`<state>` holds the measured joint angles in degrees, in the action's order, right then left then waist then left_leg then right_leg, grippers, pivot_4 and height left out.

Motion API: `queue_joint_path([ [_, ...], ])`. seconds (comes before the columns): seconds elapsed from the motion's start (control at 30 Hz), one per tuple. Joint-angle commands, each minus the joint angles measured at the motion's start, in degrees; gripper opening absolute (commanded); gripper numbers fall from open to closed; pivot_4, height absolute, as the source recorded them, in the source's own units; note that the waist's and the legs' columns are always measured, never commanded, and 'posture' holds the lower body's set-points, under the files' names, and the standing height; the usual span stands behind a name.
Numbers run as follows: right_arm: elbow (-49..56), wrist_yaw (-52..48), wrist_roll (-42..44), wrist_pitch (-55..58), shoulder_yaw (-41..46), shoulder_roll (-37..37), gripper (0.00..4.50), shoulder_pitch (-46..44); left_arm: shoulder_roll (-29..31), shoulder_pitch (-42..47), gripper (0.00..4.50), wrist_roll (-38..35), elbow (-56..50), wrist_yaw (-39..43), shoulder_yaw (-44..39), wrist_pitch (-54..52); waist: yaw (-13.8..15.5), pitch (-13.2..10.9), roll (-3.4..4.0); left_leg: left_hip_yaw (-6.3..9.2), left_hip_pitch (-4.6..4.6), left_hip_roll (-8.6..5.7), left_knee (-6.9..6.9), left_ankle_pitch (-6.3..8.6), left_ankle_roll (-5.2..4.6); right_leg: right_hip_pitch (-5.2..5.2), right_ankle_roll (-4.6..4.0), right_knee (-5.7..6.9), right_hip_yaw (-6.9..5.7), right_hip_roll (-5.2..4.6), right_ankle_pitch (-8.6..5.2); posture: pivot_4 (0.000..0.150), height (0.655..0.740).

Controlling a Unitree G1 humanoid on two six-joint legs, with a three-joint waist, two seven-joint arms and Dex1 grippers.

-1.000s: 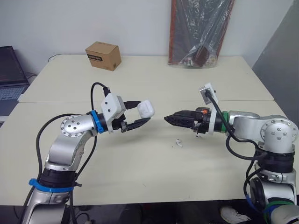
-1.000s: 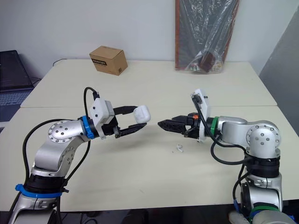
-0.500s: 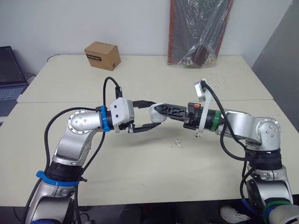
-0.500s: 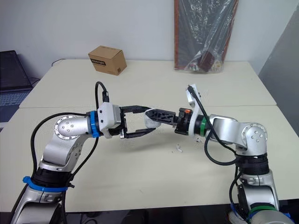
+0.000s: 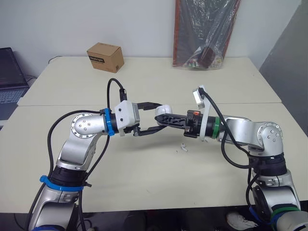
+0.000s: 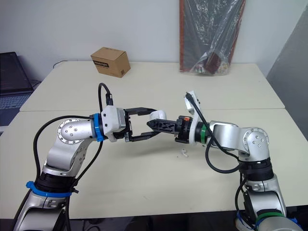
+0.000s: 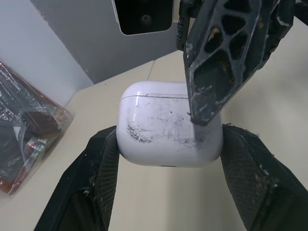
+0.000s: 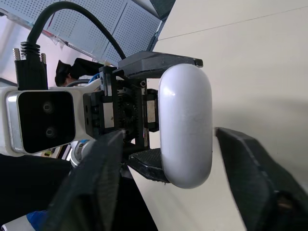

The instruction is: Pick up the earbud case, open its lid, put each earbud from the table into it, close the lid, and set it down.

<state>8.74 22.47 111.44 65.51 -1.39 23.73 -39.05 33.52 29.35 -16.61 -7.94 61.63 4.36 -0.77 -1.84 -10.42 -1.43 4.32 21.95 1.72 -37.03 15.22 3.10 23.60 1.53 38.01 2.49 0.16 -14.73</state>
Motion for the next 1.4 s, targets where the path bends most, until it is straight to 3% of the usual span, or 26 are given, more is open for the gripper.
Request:
queue_joint_path([
  [0.03,0.99,-1.06,1.56,-0.35,0.29,0.06,2.93,-1.32,0.05,0.47,2.74,-0.73,-1.50,-0.24,-0.51,0.71,0.00,0.00,0.00,0.00,0.00,0.00,0.00,0.00,0.00,0.00,0.00,0.00,0.00,0.00,0.00,0.150,0.7400],
  [0.07,0.93,-1.07,1.56,-0.37,0.30,0.02,2.93,-1.35,0.07,0.45,2.74,-0.74,-1.52,-0.19,-0.48,0.67,0.00,0.00,0.00,0.00,0.00,0.00,0.00,0.00,0.00,0.00,0.00,0.00,0.00,0.00,0.00,0.150,0.7400],
  [0.17,0.76,-0.82,1.56,-0.50,0.34,-0.15,2.37,-1.42,0.06,0.54,2.74,-0.82,-1.54,0.00,-0.40,0.55,0.00,0.00,0.00,0.00,0.00,0.00,0.00,0.00,0.00,0.00,0.00,0.00,0.00,0.00,0.00,0.150,0.7400],
  [0.3,0.75,-0.78,1.56,-0.46,0.33,-0.22,0.93,-1.40,-0.02,0.68,2.74,-0.93,-1.49,0.13,-0.34,0.56,0.00,0.00,0.00,0.00,0.00,0.00,0.00,0.00,0.00,0.00,0.00,0.00,0.01,0.00,0.00,0.150,0.7400],
  [0.33,0.78,-0.79,1.56,-0.42,0.27,-0.19,0.77,-1.41,-0.01,0.70,2.74,-0.99,-1.50,0.16,-0.35,0.54,0.00,0.00,0.00,0.00,0.00,0.00,0.00,0.00,0.00,0.01,0.00,0.00,0.01,0.00,0.00,0.150,0.7400],
  [0.47,1.15,-0.90,1.56,-0.34,0.00,-0.11,0.79,-1.28,0.08,0.69,2.74,-1.31,-1.53,0.54,-0.24,0.25,0.00,0.00,0.01,0.00,0.00,0.00,0.00,0.00,0.00,0.01,0.00,0.00,0.01,0.00,0.00,0.150,0.7400],
  [0.63,1.79,-1.97,1.56,0.27,-0.51,0.24,0.79,-1.26,2.58,0.29,2.74,-4.06,-2.73,1.74,0.30,-9.56,-0.02,-0.01,0.01,0.00,0.01,0.00,0.00,0.00,0.00,0.01,0.00,0.00,0.01,0.00,0.00,0.150,0.7400],
  [0.8,2.45,-3.43,1.56,1.11,-2.14,2.72,0.79,-2.41,4.92,0.71,4.29,-7.70,-3.12,4.56,-0.84,-14.75,-0.05,-0.05,0.08,0.01,0.01,0.03,0.02,0.00,0.00,0.05,0.02,0.02,0.00,0.05,-0.02,0.150,0.7400],
  [0.93,3.55,-6.51,-0.18,3.05,-4.17,7.77,0.79,-6.02,6.89,1.37,4.47,-9.52,-0.76,6.23,-2.55,-17.73,-0.03,-0.10,0.15,-0.03,0.07,0.03,-0.01,0.00,0.00,0.10,0.03,-0.01,0.04,0.04,-0.02,0.150,0.7400],
  [1.07,5.62,-15.37,-11.73,7.61,-6.98,12.21,0.79,-10.48,10.99,2.70,4.47,-13.48,1.77,9.59,-3.15,-26.31,-0.06,-0.10,0.17,-0.01,0.10,0.11,0.04,0.00,-0.01,0.22,-0.04,0.05,0.02,0.16,-0.09,0.150,0.7400],
  [1.17,11.03,-28.16,-29.91,9.59,-15.42,18.35,0.79,-15.04,13.43,6.97,4.47,-15.62,4.30,12.77,-1.66,-33.76,0.01,-0.15,0.23,0.04,0.44,0.15,0.00,0.00,-0.01,0.57,-0.05,0.15,-0.02,0.22,-0.09,0.150,0.7400],
  [1.4,14.43,-48.86,-54.89,3.56,-27.71,22.47,0.79,-21.91,12.55,12.43,4.47,-13.70,5.77,15.88,2.87,-36.59,0.00,-0.16,0.27,0.08,0.69,0.13,-0.02,0.00,-0.01,0.71,-0.08,0.02,-0.08,0.19,-0.07,0.150,0.7400],
])
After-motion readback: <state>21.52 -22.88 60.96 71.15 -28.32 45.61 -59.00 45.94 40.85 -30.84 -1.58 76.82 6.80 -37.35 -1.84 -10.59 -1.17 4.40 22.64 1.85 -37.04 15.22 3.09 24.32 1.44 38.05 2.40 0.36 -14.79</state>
